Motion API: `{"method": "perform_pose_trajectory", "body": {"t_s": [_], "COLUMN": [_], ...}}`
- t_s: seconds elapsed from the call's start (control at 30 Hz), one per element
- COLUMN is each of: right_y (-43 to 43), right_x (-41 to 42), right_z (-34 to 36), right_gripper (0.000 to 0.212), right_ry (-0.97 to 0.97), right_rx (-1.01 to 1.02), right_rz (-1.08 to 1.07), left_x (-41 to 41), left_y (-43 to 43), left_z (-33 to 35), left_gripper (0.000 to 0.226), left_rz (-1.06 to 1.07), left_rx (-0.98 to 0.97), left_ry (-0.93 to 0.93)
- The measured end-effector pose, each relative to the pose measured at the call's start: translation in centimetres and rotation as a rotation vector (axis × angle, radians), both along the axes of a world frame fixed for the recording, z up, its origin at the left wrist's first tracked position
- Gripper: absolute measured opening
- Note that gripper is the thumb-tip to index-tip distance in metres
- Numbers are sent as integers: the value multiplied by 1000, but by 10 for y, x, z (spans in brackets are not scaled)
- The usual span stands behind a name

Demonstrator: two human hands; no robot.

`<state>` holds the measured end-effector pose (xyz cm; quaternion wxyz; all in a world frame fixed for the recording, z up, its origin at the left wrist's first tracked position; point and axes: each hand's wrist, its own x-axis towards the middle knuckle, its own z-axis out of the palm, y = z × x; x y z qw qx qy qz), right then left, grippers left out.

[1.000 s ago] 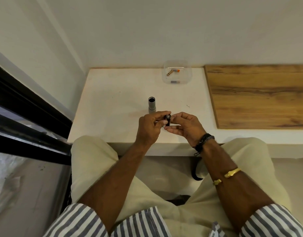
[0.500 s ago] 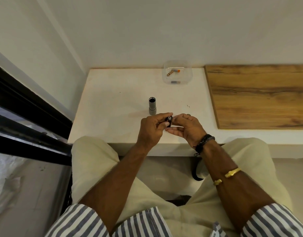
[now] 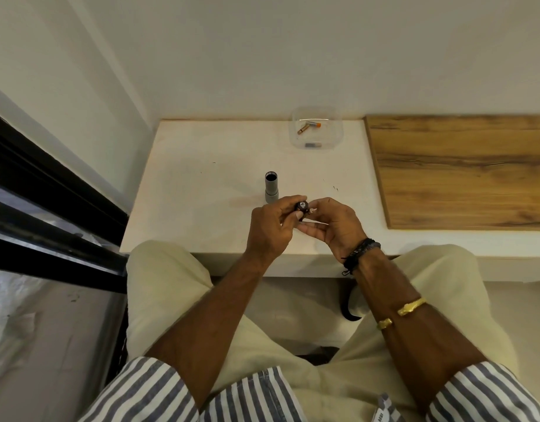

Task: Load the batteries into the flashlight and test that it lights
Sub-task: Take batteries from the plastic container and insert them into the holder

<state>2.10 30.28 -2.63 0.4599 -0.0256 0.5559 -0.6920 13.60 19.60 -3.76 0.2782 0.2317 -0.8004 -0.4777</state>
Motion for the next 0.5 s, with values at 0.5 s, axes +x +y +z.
{"method": "perform_pose_trajectory", "body": {"t_s": [0.5], "right_y": [12], "right_x": [-31], "right_z": [-5], "right_gripper": [14], "right_ry": [348], "right_rx": [173], "right_rz": [-353], "left_x": [-14], "left_y": [3], "left_z": [-7], "left_gripper": [29], "left_rz": [39], "left_rx": [931], "left_ry": [114]}}
